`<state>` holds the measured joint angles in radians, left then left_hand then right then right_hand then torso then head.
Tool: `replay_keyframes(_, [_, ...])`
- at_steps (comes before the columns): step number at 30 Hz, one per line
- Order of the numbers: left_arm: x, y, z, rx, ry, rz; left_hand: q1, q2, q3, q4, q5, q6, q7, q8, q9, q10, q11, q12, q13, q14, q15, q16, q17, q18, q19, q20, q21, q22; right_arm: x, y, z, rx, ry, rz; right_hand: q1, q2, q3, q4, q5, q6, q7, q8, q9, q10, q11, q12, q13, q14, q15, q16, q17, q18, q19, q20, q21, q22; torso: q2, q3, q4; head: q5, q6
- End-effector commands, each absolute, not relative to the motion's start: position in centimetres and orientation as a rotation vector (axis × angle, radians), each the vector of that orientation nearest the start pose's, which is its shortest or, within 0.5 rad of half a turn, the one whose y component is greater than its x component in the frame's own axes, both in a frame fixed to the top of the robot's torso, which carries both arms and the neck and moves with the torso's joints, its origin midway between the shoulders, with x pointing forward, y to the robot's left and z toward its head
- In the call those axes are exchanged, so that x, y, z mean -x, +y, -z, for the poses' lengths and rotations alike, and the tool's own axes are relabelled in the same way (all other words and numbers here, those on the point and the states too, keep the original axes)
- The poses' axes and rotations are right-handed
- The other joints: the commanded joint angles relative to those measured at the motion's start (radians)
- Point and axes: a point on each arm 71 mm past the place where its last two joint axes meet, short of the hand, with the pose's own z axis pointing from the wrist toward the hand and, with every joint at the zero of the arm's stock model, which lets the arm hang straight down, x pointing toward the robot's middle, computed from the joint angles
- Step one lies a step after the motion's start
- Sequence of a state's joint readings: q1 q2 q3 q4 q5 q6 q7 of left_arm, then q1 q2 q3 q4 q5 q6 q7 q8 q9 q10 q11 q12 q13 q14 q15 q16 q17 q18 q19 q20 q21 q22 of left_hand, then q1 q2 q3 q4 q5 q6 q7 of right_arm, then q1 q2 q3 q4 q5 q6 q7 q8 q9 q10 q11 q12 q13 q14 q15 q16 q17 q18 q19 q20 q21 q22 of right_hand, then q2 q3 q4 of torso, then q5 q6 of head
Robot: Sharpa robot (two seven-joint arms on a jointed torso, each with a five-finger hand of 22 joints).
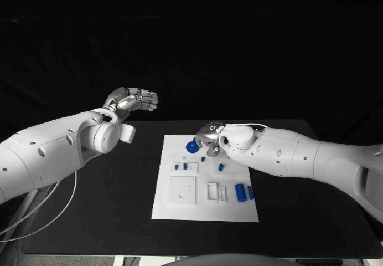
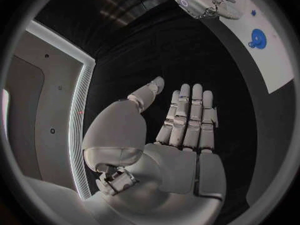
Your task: Assemble the parts on the task board
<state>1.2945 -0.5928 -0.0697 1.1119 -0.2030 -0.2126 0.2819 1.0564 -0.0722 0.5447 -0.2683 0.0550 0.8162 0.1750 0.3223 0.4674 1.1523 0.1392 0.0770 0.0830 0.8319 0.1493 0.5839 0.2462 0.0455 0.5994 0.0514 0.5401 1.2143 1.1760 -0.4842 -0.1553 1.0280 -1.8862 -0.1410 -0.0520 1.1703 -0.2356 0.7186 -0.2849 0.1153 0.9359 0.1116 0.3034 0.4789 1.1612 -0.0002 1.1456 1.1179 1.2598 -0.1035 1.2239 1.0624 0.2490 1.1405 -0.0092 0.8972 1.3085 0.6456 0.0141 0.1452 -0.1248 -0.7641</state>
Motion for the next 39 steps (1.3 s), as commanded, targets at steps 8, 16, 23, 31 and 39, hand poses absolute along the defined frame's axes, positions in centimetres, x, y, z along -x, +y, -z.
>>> replay_keyframes(8, [-56.6, 18.6, 16.2, 0.861, 1.529, 1.408, 0.007, 0.000, -0.002, -0.004, 0.004, 0.002, 0.002, 0.005, 0.000, 0.008, 0.000, 0.003, -0.001, 0.007, -0.001, -0.006, 0.002, 0.011, 0.008, -0.003, -0.005, 0.001, -53.7, -14.9, 28.4, 0.726, 1.748, -0.278, -0.005, 0.003, 0.031, 0.004, -0.055, 0.001, -0.007, -0.004, -0.001, -0.043, -0.006, 0.008, 0.011, 0.010, -0.006, 0.004, 0.006, 0.013, 0.006, -0.010, 0.012, 0.019, 0.002, -0.0013, 0.0030, 0.002, -0.003])
replay_keyframes(16, [-56.4, 18.4, 16.2, 0.858, 1.535, 1.417, 0.006, 0.000, -0.003, -0.004, 0.004, 0.002, 0.002, 0.005, 0.000, 0.008, 0.000, 0.003, -0.002, 0.007, -0.001, -0.007, 0.003, 0.011, 0.009, -0.003, -0.005, 0.001, -53.8, -15.1, 29.4, 0.717, 1.758, -0.295, -0.024, 0.007, 0.028, 0.013, -0.066, 0.006, -0.008, 0.000, 0.002, -0.041, -0.006, 0.009, 0.015, 0.011, -0.007, 0.005, 0.009, 0.013, 0.009, -0.012, 0.016, 0.019, 0.008, -0.0028, 0.0104, -0.001, -0.002])
replay_keyframes(23, [-56.2, 18.0, 16.1, 0.854, 1.540, 1.427, 0.006, 0.000, -0.003, -0.004, 0.004, 0.002, 0.002, 0.005, -0.001, 0.008, 0.001, 0.003, -0.002, 0.007, -0.001, -0.007, 0.003, 0.011, 0.009, -0.003, -0.006, 0.001, -53.9, -15.1, 29.8, 0.715, 1.757, -0.317, -0.033, 0.018, 0.020, 0.015, -0.066, 0.009, -0.008, 0.004, 0.005, -0.041, -0.007, 0.010, 0.018, 0.011, -0.007, 0.006, 0.011, 0.013, 0.010, -0.014, 0.018, 0.019, 0.012, -0.0040, 0.0178, -0.005, 0.000])
replay_keyframes(31, [-56.0, 17.8, 16.1, 0.851, 1.545, 1.435, 0.005, 0.000, -0.004, -0.004, 0.004, 0.002, 0.002, 0.005, -0.001, 0.008, 0.001, 0.003, -0.002, 0.007, -0.001, -0.008, 0.004, 0.011, 0.010, -0.003, -0.006, 0.001, -54.0, -15.5, 30.3, 0.707, 1.766, -0.314, -0.041, 0.040, 0.006, 0.012, -0.066, 0.011, -0.008, 0.006, 0.008, -0.042, -0.007, 0.010, 0.023, 0.009, -0.008, 0.007, 0.015, 0.013, 0.007, -0.017, 0.020, 0.019, 0.019, -0.0060, 0.0258, -0.008, 0.002])
replay_keyframes(39, [-55.8, 17.7, 16.0, 0.849, 1.550, 1.441, 0.005, -0.001, -0.005, -0.004, 0.003, 0.002, 0.002, 0.005, -0.001, 0.008, 0.001, 0.002, -0.002, 0.008, -0.001, -0.009, 0.004, 0.011, 0.010, -0.003, -0.007, 0.001, -54.1, -16.1, 30.7, 0.712, 1.809, -0.281, -0.025, 0.055, 0.022, 0.004, -0.066, -0.002, -0.008, -0.001, 0.005, -0.045, -0.006, 0.011, 0.030, 0.004, -0.007, 0.005, 0.018, 0.013, -0.001, -0.018, 0.018, 0.018, 0.023, -0.0063, 0.0309, -0.012, 0.002])
